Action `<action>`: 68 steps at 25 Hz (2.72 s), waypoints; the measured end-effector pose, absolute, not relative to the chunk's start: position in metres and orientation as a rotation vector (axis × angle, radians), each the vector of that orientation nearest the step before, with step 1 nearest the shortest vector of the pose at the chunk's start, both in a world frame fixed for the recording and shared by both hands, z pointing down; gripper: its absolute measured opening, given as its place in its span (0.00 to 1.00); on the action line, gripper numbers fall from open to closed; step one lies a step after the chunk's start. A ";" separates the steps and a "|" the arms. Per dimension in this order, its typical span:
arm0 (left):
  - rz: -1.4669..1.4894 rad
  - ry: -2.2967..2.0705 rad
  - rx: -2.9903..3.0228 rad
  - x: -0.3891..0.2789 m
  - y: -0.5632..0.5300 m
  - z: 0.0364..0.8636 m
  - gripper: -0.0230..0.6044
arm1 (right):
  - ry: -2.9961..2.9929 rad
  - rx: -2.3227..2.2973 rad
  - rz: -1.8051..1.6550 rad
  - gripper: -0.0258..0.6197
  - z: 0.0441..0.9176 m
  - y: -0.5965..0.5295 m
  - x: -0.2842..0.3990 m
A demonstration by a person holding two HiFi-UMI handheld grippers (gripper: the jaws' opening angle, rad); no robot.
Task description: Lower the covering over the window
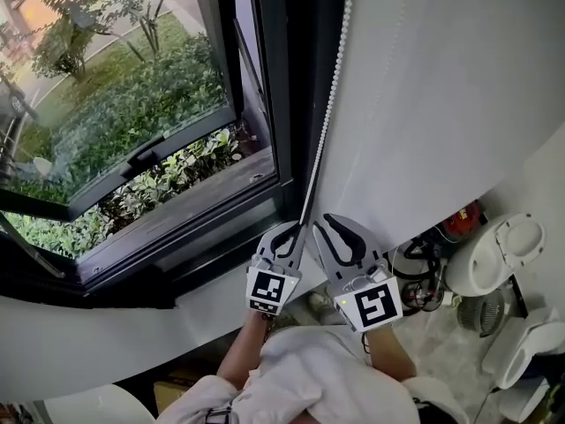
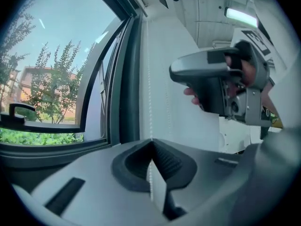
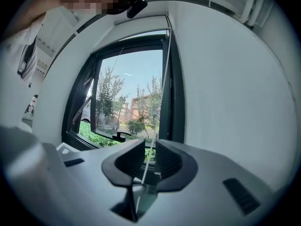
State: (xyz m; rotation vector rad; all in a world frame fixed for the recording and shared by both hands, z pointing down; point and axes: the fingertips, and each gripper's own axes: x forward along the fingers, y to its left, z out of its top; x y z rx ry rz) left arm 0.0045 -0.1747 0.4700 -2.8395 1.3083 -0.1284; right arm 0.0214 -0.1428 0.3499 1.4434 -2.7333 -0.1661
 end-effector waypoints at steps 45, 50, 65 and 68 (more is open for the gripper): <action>-0.448 1.278 -3.038 -0.001 -0.116 0.609 0.06 | -2.756 1.296 0.178 0.03 0.442 -0.149 -0.014; -0.484 1.301 -3.043 -0.005 -0.109 0.620 0.06 | -2.747 1.295 0.224 0.03 0.460 -0.146 -0.011; -0.172 1.239 -3.040 -0.028 -0.113 0.506 0.20 | -2.671 1.248 0.381 0.03 0.525 -0.138 -0.005; -0.070 1.179 -3.042 -0.027 -0.113 0.470 0.20 | -2.670 1.252 0.374 0.03 0.527 -0.139 -0.006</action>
